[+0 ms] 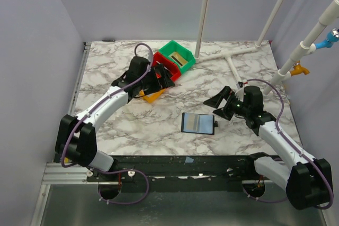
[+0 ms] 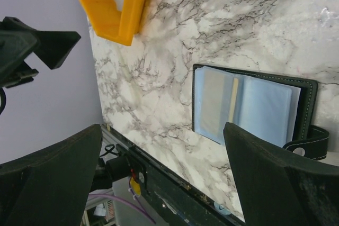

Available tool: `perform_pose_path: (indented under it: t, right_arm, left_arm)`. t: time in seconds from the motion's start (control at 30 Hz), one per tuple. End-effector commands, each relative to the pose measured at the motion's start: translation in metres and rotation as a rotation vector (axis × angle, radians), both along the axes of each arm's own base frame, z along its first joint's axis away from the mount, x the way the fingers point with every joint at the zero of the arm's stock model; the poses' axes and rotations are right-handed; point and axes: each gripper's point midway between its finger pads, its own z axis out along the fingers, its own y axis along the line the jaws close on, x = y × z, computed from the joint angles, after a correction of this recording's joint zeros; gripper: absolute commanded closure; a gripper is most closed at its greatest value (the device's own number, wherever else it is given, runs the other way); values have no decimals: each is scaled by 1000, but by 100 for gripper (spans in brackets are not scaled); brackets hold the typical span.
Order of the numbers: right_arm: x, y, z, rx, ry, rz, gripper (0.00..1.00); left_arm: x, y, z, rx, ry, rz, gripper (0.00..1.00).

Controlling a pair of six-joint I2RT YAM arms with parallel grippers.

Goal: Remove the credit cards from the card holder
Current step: Remove the credit card from the card holder.

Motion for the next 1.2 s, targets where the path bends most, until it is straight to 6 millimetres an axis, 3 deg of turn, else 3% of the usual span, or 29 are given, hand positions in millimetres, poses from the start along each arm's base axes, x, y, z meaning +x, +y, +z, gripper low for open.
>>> perform_pose_path:
  t: [0.0,0.37,0.63,0.73,0.9,0.97,1.17]
  right_arm:
    - [5,-9,-5,-60,-2,-30,0]
    - [-1,-5,-25,-108,45,-17,3]
    - [-4,4,-37,-131,70,-2,5]
    - [-6,5,-41,-137,79,1,5]
    - [-6,6,-43,-145,82,4,5]
    - [-6,7,-43,-150,82,4,6]
    - [-9,11,-49,-171,92,11,7]
  left_arm:
    - [-35,-24,-17,19,33,-136,1]
    - [-84,-66,-60,17,139,-319,2]
    - [-99,-88,-75,-5,189,-396,4]
    - [-103,-95,-79,-13,204,-421,20]
    - [-109,-105,-85,-39,235,-454,70]
    - [-110,-108,-88,-40,244,-459,82]
    - [-108,-113,-101,-28,266,-468,100]
